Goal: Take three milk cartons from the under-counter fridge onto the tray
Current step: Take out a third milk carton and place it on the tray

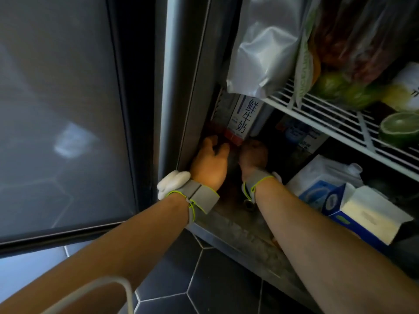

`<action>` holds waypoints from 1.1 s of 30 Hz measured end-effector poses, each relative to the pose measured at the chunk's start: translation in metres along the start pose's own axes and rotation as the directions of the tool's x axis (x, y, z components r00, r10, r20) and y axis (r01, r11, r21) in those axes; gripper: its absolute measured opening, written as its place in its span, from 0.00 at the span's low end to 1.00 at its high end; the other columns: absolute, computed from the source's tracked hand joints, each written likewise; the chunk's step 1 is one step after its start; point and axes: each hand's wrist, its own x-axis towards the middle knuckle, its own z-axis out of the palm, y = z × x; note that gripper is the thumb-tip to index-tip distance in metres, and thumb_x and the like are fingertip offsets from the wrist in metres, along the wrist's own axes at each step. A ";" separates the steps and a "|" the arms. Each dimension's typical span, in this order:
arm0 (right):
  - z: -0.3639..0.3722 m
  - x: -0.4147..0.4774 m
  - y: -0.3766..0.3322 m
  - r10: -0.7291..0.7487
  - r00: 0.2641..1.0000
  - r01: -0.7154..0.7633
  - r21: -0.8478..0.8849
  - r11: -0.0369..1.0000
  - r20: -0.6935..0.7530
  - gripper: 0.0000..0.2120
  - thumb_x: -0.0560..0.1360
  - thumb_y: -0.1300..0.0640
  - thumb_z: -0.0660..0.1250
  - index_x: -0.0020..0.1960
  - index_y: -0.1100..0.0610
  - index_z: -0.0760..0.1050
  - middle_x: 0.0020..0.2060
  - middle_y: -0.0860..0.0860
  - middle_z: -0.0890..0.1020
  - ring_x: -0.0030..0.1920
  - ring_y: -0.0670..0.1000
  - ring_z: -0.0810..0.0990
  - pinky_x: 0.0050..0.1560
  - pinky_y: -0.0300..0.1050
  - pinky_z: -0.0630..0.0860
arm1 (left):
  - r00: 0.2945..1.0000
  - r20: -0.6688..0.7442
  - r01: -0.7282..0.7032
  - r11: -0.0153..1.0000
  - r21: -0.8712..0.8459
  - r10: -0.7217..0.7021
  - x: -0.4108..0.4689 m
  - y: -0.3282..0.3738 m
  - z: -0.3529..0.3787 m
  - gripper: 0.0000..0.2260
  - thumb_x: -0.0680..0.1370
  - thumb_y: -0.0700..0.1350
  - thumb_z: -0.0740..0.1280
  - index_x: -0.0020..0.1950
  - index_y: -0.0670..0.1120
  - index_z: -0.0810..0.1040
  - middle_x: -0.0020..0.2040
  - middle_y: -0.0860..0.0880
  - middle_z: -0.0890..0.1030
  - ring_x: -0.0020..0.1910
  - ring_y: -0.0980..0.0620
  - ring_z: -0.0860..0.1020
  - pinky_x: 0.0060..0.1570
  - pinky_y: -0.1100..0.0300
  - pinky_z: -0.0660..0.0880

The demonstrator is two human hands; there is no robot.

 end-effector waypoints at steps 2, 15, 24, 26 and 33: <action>0.005 0.015 0.006 -0.018 0.997 0.021 -0.040 0.999 0.074 0.17 0.81 0.59 0.64 0.64 0.69 0.79 0.61 0.65 0.82 0.62 0.62 0.80 0.39 0.26 0.71 | 1.000 -0.003 0.006 1.000 -0.005 -0.006 0.005 -0.001 0.002 0.21 0.83 0.47 0.59 0.76 0.45 0.65 0.76 0.46 0.69 0.75 0.47 0.67 0.73 0.56 0.63; 0.044 0.081 -0.002 -0.022 0.991 -0.001 0.173 0.985 0.130 0.37 0.77 0.62 0.71 0.80 0.61 0.57 0.78 0.58 0.67 0.76 0.59 0.68 0.75 0.55 0.66 | 0.999 -0.042 -0.013 0.999 -0.049 0.011 0.022 -0.013 0.006 0.21 0.84 0.48 0.57 0.76 0.46 0.66 0.77 0.46 0.67 0.77 0.49 0.63 0.76 0.57 0.57; 0.045 0.103 -0.006 0.139 0.954 -0.187 0.163 0.969 0.265 0.22 0.82 0.68 0.60 0.75 0.65 0.67 0.73 0.62 0.71 0.70 0.60 0.72 0.64 0.45 0.72 | 0.998 -0.061 -0.022 0.997 -0.068 0.017 0.026 -0.017 0.008 0.20 0.84 0.45 0.57 0.75 0.43 0.67 0.78 0.46 0.67 0.78 0.50 0.62 0.76 0.58 0.56; 0.043 0.105 -0.008 0.149 0.949 -0.191 0.131 0.973 0.277 0.20 0.83 0.67 0.60 0.74 0.66 0.67 0.74 0.63 0.71 0.69 0.58 0.72 0.67 0.47 0.69 | 0.998 -0.057 -0.023 0.998 -0.060 0.020 0.026 -0.019 0.009 0.20 0.84 0.45 0.56 0.76 0.43 0.67 0.78 0.46 0.67 0.78 0.50 0.62 0.76 0.58 0.56; 0.033 0.096 0.005 0.064 0.975 -0.124 0.276 0.953 0.215 0.34 0.76 0.70 0.70 0.79 0.63 0.61 0.76 0.60 0.70 0.74 0.60 0.70 0.72 0.54 0.70 | 0.999 -0.041 0.003 0.999 -0.038 -0.005 0.027 -0.018 0.007 0.20 0.84 0.45 0.55 0.77 0.43 0.65 0.77 0.45 0.67 0.77 0.50 0.63 0.73 0.62 0.56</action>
